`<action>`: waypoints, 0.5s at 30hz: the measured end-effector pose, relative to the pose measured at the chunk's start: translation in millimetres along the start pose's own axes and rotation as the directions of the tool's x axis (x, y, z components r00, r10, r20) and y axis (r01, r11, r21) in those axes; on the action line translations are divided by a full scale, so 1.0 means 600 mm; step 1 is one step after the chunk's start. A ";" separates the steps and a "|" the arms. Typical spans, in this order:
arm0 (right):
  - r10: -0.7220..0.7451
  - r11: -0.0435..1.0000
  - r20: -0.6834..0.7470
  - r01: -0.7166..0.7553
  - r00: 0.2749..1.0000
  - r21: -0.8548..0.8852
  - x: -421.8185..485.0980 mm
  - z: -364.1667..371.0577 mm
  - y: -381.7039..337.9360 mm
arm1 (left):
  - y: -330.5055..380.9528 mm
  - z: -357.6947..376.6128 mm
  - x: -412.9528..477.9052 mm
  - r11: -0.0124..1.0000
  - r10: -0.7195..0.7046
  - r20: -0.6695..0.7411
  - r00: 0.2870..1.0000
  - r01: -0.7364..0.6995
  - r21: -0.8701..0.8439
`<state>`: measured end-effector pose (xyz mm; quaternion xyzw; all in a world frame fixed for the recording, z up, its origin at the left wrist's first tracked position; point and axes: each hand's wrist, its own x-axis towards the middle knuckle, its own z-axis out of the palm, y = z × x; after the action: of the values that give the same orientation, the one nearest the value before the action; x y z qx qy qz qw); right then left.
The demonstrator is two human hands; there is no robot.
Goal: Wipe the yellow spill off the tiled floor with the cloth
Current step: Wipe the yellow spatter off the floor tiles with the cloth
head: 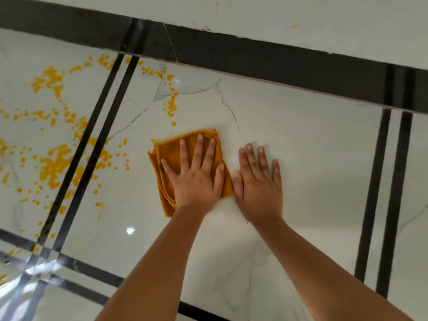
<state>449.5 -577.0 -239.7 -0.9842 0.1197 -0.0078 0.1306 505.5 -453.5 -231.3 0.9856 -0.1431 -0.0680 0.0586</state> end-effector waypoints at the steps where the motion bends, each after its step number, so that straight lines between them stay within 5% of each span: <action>1: 0.002 1.000 0.004 -0.002 1.000 0.002 0.001 -0.001 0.000 | 0.006 0.002 -0.025 1.000 0.007 0.011 1.000 -0.007 0.011; 15: -0.135 0.983 0.170 0.153 0.976 -0.100 0.178 -0.031 -0.071 | -0.063 -0.024 0.059 0.999 -0.039 0.066 0.997 0.041 -0.016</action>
<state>562.1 -567.1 -212.5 -0.9934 0.0372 0.0697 0.0832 551.8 -426.2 -226.3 0.9850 -0.1246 -0.1029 0.0609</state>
